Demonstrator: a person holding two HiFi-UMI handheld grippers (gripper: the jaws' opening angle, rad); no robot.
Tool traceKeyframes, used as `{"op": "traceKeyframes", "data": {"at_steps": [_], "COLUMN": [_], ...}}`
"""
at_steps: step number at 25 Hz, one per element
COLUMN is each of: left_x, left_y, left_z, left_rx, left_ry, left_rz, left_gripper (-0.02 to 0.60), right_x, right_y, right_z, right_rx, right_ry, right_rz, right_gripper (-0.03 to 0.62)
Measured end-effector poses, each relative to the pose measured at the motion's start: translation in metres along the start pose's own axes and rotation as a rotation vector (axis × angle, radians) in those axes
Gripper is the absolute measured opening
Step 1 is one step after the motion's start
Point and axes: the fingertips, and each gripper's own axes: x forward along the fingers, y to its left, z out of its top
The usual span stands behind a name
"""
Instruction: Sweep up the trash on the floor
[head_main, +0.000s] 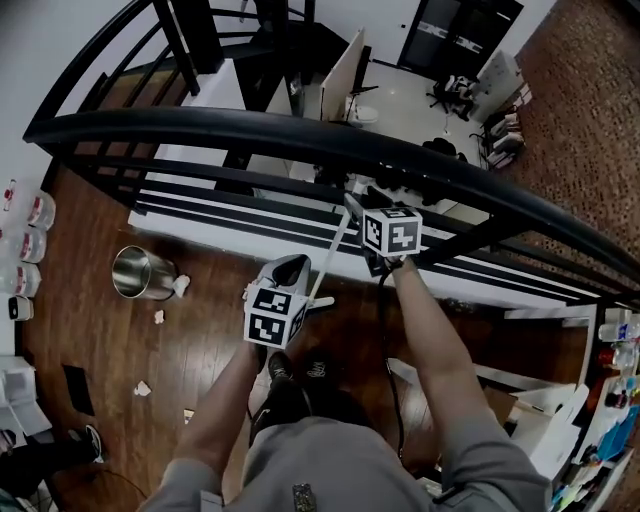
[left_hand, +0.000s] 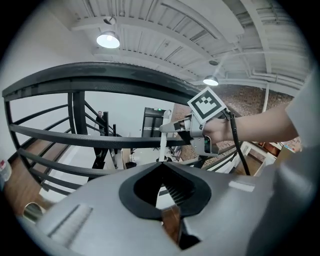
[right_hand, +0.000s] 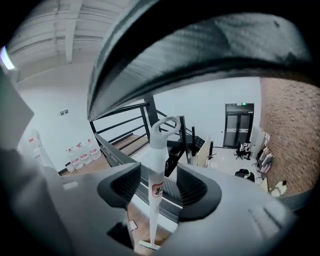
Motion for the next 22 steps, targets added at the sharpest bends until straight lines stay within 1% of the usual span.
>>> {"op": "traceKeyframes", "data": {"at_steps": [3,4,5,6,11,14,18,22], "left_x": [0.002,0.002,0.001,0.000,-0.005,-0.003,0.001,-0.003], "left_y": [0.003,0.004,0.006,0.009,0.013,0.014,0.012,0.005], "left_z": [-0.009,-0.013,-0.016,-0.018,-0.024,-0.031,-0.062,-0.090], "left_rx": [-0.009,-0.010,-0.011,-0.013,-0.033,-0.028,-0.018,-0.043], "left_ry": [0.018,0.023,0.026,0.030,0.041,0.048,0.108,0.133], "left_rz": [0.008,0.011,0.013,0.017,0.021,0.017,0.008,0.000], "left_gripper": [0.008,0.008,0.008,0.008,0.008,0.008,0.008,0.008], "right_x": [0.016,0.018,0.019,0.019,0.004,-0.013,-0.038,-0.058], "right_y": [-0.003,-0.004,-0.004,-0.003,0.015,0.033,0.068,0.108], "right_z": [-0.003,-0.005,-0.005,-0.005,-0.009,-0.013,-0.023,-0.028], "right_rx": [0.002,-0.002,-0.006,-0.010,-0.020,-0.028,-0.046,-0.120], "right_ry": [0.017,0.023,0.027,0.026,0.015,0.007,0.012,0.026], "right_rz": [0.003,0.001,0.002,0.007,0.046,0.080,0.157,0.225], "right_gripper": [0.201,0.189,0.136,0.100,0.098,0.098,0.097,0.097]}}
